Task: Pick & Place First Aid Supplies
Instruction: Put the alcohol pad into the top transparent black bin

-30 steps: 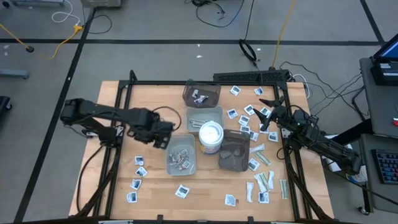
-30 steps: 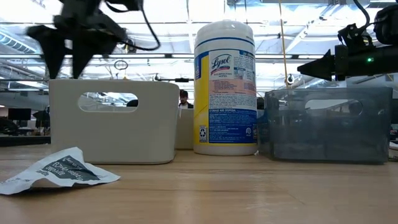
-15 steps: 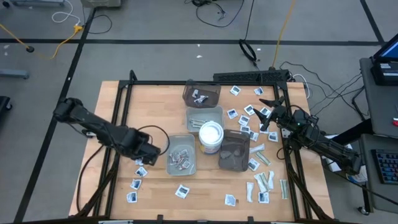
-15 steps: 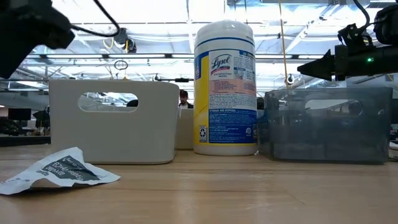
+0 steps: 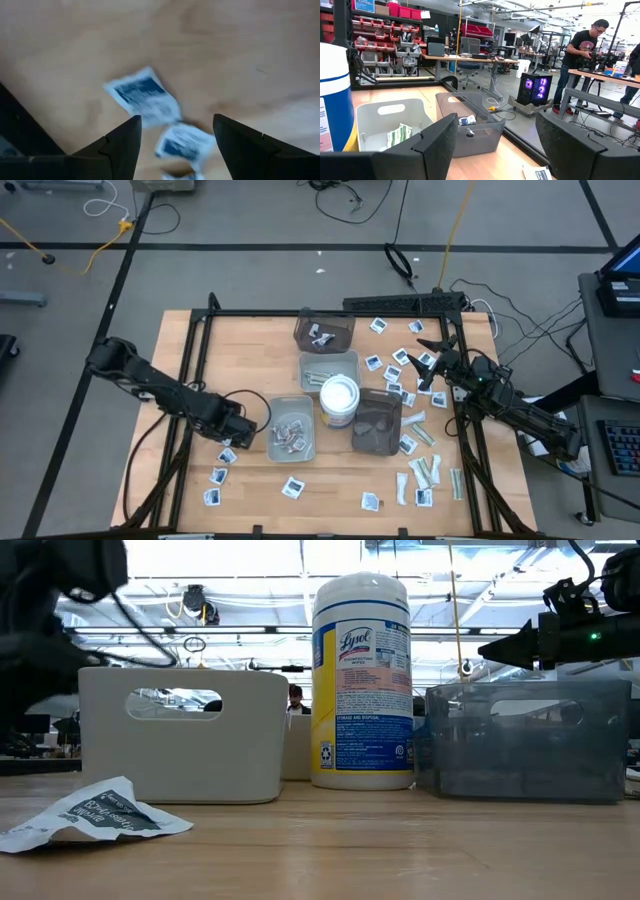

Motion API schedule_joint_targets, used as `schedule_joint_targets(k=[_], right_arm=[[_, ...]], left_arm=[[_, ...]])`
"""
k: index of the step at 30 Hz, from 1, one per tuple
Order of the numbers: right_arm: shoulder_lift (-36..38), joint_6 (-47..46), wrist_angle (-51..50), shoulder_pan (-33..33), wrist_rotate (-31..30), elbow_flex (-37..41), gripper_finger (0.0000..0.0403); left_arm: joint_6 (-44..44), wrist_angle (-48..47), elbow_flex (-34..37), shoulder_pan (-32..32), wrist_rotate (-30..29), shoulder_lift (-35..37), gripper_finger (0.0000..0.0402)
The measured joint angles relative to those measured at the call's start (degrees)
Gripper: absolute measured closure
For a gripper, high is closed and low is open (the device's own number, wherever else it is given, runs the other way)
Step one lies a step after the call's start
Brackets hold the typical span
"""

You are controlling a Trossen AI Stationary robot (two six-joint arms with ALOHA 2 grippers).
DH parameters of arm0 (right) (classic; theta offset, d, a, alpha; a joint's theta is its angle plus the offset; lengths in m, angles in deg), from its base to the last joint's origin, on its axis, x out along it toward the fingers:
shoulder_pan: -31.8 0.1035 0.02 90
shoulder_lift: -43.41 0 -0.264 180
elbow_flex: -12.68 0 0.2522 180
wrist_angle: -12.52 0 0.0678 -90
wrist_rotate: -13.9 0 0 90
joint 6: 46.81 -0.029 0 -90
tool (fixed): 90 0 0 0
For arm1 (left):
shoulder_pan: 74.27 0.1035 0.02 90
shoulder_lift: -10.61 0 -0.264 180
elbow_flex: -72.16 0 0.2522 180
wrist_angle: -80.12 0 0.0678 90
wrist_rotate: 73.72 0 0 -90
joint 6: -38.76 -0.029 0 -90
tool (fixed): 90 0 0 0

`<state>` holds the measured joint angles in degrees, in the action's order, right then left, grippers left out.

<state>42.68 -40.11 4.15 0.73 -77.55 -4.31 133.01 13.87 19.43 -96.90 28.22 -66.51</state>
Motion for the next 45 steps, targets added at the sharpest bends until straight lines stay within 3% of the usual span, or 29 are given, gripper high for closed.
schedule_joint_targets(k=[8, 21, 28, 36, 45], right_arm=[[0.02, 0.00, 0.00, 0.00, 0.02, 0.00, 0.0140], [0.00, 0.00, -0.01, 0.00, 0.00, 0.00, 0.0140], [0.00, 0.00, 0.00, 0.00, 0.00, 0.00, 0.0140], [0.00, 0.02, -0.02, 0.00, 0.00, 0.00, 0.0140], [0.00, 0.00, -0.02, 0.00, 0.01, 0.00, 0.0140]], left_arm=[[-1.82, 4.27, 5.83, 1.30, -1.57, 0.13, 0.0161], [-2.67, 6.16, 5.85, 1.46, 1.15, 0.04, 0.0327], [-4.07, 6.26, 3.74, 1.47, 0.50, -0.04, 0.0391], [-6.86, 0.99, 0.07, 3.32, 1.51, 1.23, 0.0398], [-17.46, -11.05, -11.07, 5.87, 1.60, 5.01, 0.0398]])
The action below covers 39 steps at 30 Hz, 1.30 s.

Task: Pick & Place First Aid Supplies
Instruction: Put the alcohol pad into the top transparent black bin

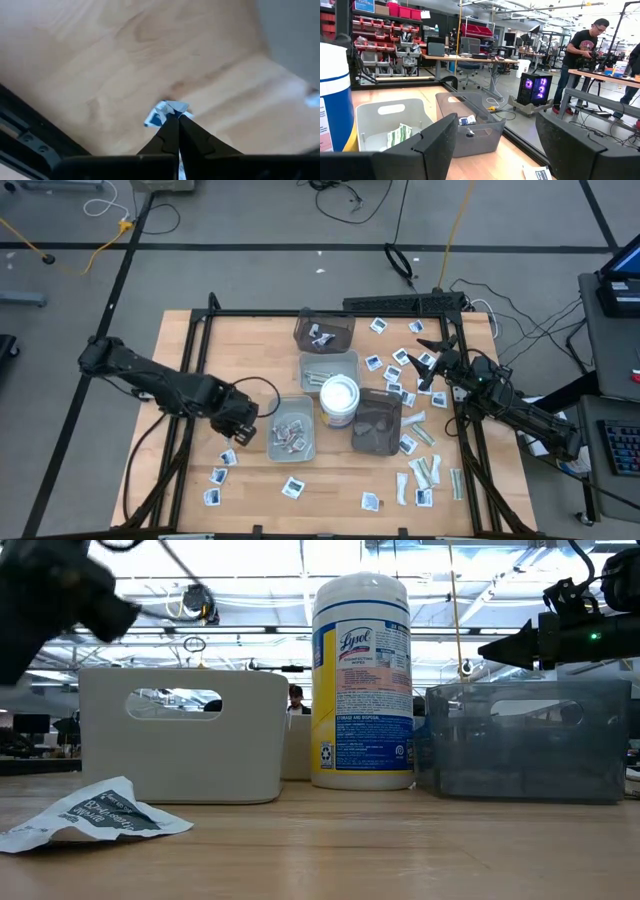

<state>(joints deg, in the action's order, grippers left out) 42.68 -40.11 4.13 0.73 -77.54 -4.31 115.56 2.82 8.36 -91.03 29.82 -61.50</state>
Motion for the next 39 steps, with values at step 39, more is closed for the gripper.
schedule_joint_targets(k=[39], right_arm=[[0.01, 0.00, 0.00, 0.00, -0.01, 0.00, 0.0140]], left_arm=[[-65.77, -7.11, -27.33, 50.60, -3.65, -20.01, 0.0401]])
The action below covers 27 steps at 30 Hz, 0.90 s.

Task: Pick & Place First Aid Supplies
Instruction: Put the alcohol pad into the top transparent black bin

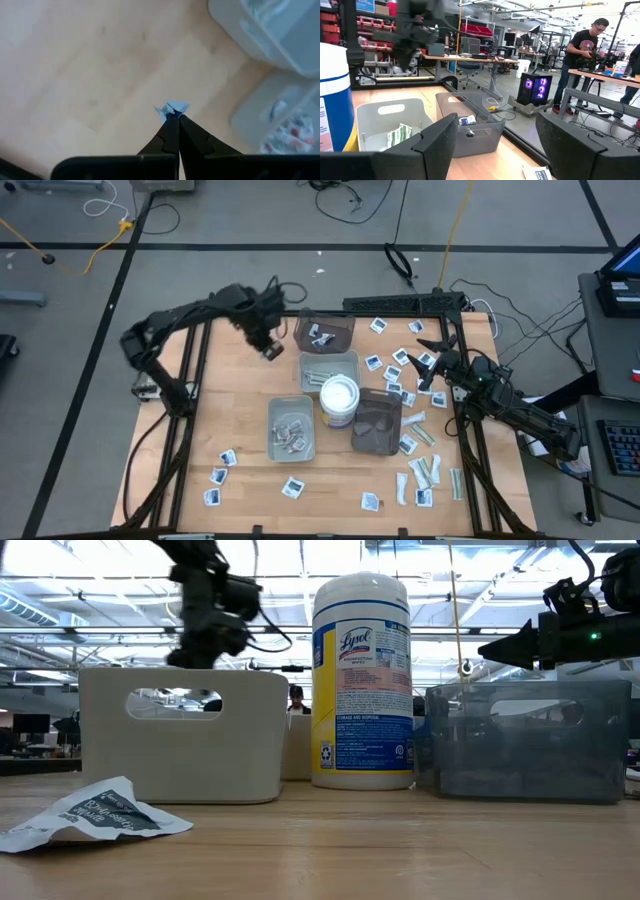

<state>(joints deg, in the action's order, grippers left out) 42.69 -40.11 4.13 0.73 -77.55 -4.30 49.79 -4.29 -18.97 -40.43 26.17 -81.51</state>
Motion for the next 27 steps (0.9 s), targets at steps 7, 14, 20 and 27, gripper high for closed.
schedule_joint_targets(k=[7, 14, 20, 27], right_arm=[[0.00, 0.00, 0.00, 0.00, 0.01, 0.02, 0.0140], [-0.01, 0.01, 0.00, 0.00, 0.01, 0.00, 0.0140], [-0.01, 0.00, 0.00, 0.00, 0.00, -0.01, 0.0140], [0.00, 0.01, 0.01, 0.00, 0.00, 0.02, 0.0140]], left_arm=[[-6.54, -5.94, -21.68, 2.87, -1.47, -16.26, 0.0401], [-9.51, -7.95, -42.58, 2.76, -1.49, -30.71, 0.0401], [-9.46, -6.40, -51.22, 1.86, -2.46, -38.85, 0.0401], [-9.19, -5.08, -51.20, 0.86, -3.43, -43.38, 0.0401]])
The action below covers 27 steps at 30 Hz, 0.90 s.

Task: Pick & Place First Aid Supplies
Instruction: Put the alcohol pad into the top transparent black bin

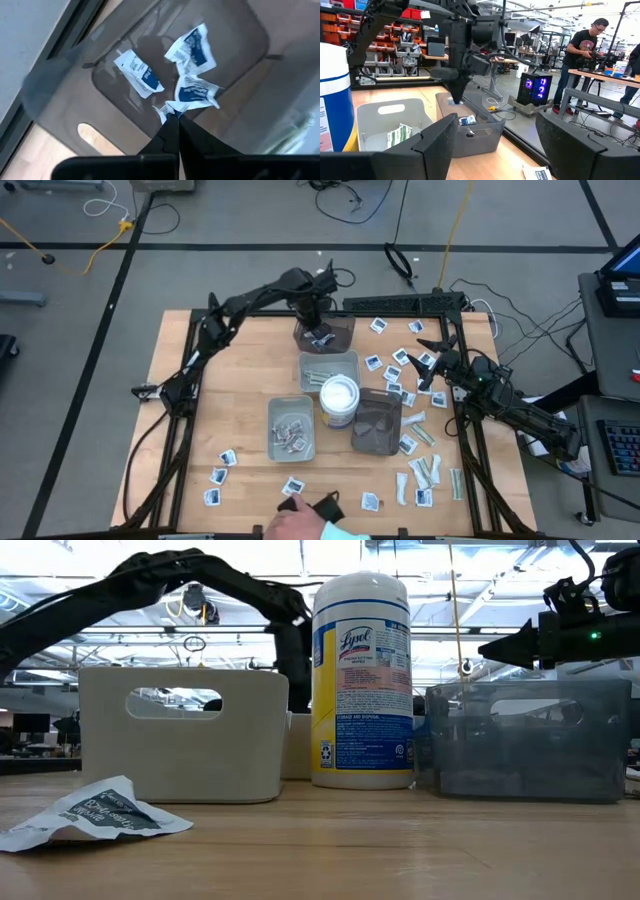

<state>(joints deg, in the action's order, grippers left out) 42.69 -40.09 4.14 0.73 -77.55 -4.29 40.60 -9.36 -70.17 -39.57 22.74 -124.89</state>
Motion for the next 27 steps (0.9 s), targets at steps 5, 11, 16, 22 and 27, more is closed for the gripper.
schedule_joint_targets(k=[5, 11, 16, 22, 27], right_arm=[[0.00, -0.01, -0.01, 0.00, 0.02, 0.00, 0.0140], [0.00, -0.01, -0.01, 0.00, 0.00, -0.01, 0.0140], [0.01, -0.01, 0.00, 0.00, 0.02, 0.00, 0.0140], [0.01, -0.01, -0.01, 0.00, 0.00, -0.02, 0.0140], [0.00, -0.01, -0.01, 0.00, 0.00, 0.00, 0.0140]], left_arm=[[0.15, 1.27, 0.00, 0.00, 0.83, -0.35, 0.0387], [-0.03, 2.56, 0.00, 0.00, 1.01, -0.31, 0.0314], [0.22, 2.39, -0.47, 0.19, 1.00, -0.31, 0.0220], [5.77, -4.32, -5.83, 0.54, 1.09, -0.26, 0.0154], [9.10, -9.33, -6.08, 0.52, 1.23, 1.51, 0.0133]])
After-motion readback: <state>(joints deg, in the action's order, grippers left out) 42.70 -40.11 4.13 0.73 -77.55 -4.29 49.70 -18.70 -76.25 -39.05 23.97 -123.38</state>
